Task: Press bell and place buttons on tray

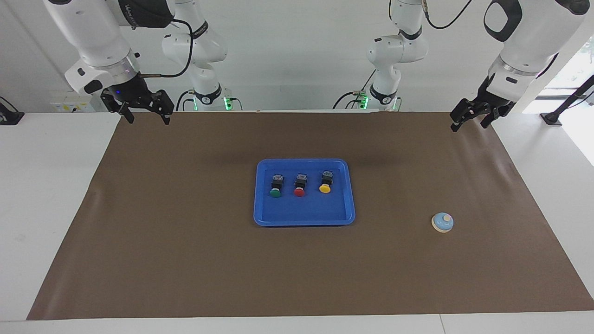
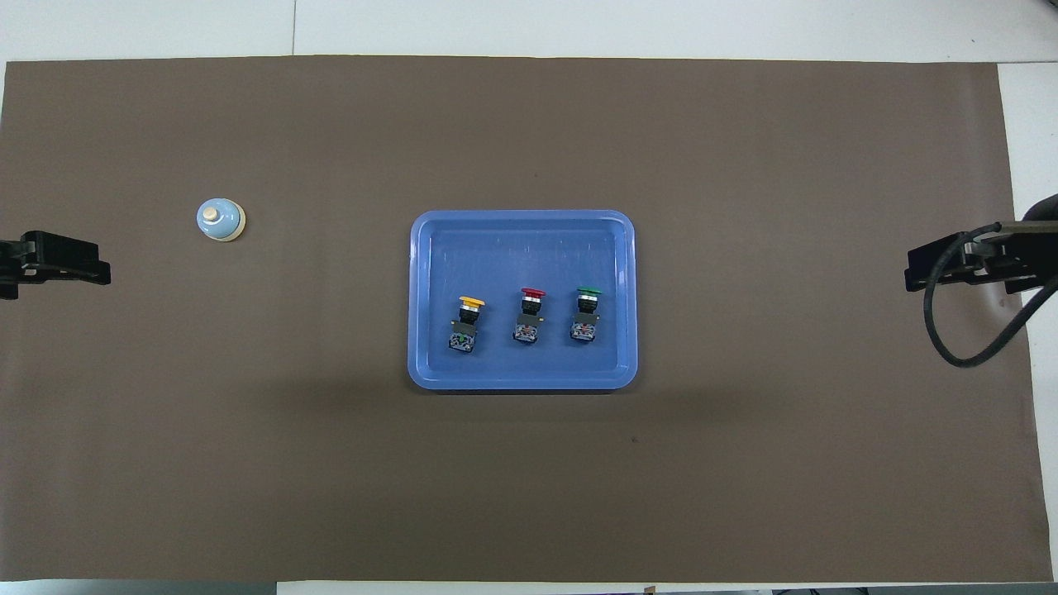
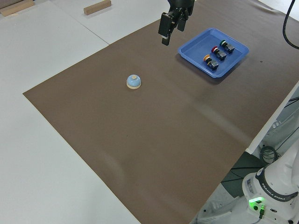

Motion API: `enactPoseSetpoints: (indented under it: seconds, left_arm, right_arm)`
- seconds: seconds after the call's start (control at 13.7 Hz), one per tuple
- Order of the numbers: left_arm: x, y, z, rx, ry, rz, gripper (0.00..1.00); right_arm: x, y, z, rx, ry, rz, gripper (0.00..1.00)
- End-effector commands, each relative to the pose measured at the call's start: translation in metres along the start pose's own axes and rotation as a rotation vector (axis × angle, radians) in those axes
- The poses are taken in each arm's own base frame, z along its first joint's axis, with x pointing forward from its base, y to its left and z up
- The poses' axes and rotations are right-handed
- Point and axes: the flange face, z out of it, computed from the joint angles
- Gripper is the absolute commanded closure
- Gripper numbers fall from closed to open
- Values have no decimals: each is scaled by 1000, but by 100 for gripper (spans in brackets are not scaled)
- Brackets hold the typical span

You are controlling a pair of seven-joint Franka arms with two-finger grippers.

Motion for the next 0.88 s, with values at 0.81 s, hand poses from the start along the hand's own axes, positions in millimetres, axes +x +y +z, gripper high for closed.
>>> enactPoseSetpoints:
  seconds: [0.81]
  left_arm:
    - [12, 5, 6, 28, -46, 155, 0]
  right_arm:
    - [-5, 2, 0, 3, 4, -10, 0]
